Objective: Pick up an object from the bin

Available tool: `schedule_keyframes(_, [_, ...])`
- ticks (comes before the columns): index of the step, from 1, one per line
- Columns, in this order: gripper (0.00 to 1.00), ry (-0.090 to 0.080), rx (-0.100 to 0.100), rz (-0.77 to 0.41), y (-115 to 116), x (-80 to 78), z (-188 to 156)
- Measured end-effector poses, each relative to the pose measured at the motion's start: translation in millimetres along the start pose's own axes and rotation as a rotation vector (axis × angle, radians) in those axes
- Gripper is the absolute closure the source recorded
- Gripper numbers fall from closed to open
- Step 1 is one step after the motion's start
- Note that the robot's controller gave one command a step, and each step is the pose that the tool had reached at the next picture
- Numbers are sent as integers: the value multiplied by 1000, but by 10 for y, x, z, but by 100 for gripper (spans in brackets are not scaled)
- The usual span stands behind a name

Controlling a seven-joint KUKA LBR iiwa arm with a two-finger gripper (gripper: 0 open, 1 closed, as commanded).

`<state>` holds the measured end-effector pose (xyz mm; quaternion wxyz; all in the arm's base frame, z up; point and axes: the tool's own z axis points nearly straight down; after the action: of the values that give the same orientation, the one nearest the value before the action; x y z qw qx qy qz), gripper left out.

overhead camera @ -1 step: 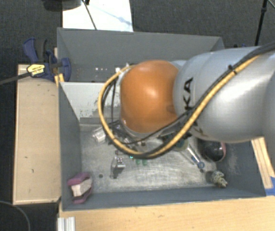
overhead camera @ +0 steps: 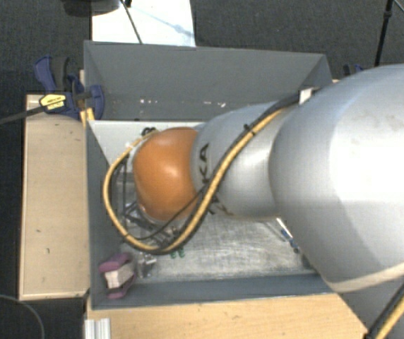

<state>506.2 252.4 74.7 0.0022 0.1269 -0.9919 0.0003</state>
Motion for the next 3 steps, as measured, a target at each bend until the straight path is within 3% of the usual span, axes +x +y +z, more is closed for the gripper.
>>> schedule_keyframes(1, [100, 5, 9, 10, -61, 1, -20])
schedule_keyframes(2, [0, -4, 0, 12, -10, -13, -33])
schedule_keyframes(3, [100, 2, 8, 15, -58, -3, -22])
